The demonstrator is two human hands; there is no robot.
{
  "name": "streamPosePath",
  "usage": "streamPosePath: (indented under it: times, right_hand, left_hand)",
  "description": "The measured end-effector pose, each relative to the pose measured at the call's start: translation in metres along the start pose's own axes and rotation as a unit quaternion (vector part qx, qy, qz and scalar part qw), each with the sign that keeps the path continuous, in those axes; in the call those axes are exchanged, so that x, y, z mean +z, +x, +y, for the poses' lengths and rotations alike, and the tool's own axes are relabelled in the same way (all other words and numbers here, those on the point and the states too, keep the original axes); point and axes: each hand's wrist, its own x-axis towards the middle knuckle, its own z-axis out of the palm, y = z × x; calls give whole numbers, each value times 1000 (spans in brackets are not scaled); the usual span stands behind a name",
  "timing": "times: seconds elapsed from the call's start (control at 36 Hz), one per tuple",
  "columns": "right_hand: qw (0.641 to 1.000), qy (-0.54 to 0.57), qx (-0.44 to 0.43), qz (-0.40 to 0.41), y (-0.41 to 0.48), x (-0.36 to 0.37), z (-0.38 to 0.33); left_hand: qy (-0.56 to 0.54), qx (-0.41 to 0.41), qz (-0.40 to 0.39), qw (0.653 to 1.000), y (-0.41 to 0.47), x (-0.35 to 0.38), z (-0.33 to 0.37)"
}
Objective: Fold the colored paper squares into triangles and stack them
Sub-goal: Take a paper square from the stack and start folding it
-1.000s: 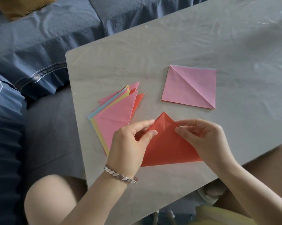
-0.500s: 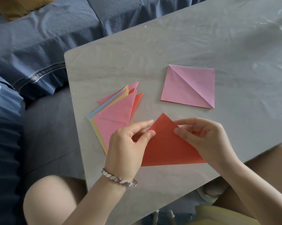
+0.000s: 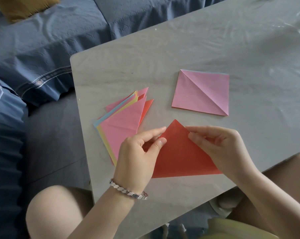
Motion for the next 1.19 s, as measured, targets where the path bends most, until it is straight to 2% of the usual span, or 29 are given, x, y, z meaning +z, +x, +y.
streamPosePath:
  times: [0.42, 0.58, 0.64, 0.69, 0.75, 0.81, 0.89, 1.0, 1.08, 1.19]
  right_hand:
    - [999, -40, -12, -25, 5, -4, 7]
    - [974, -141, -81, -157, 15, -15, 3]
    - [963, -172, -113, -174, 19, -16, 4]
    - [944, -221, -190, -151, 24, -14, 8]
    - [909, -290, -282, -104, 28, -10, 16]
    - [881, -339, -320, -80, 29, -5, 27]
    - [854, -380, -320, -155, 24, 7, 46]
    - [810, -438, -292, -257, 12, 24, 73]
    - [797, -463, -258, -288, 2, 28, 85]
    - [800, -483, -228, -272, -4, 26, 93]
  left_hand:
    - [6, -17, -22, 1000, -2, 2, -6]
    - [-23, -85, -141, 986, 2, 3, -8]
    - [-17, -84, -162, 983, 2, 4, -7]
    - [-20, -82, -149, 985, 2, 7, -11]
    - [-34, -93, -103, 990, 6, 11, -19]
    - [-57, -143, -48, 987, 14, 15, -30]
    - [-80, -210, 9, 975, 25, 17, -48]
    - [69, -145, 36, 986, 33, 16, -60]
    - [164, -112, 47, 979, 36, 14, -61]
    - [176, -142, 54, 973, 38, 12, -73]
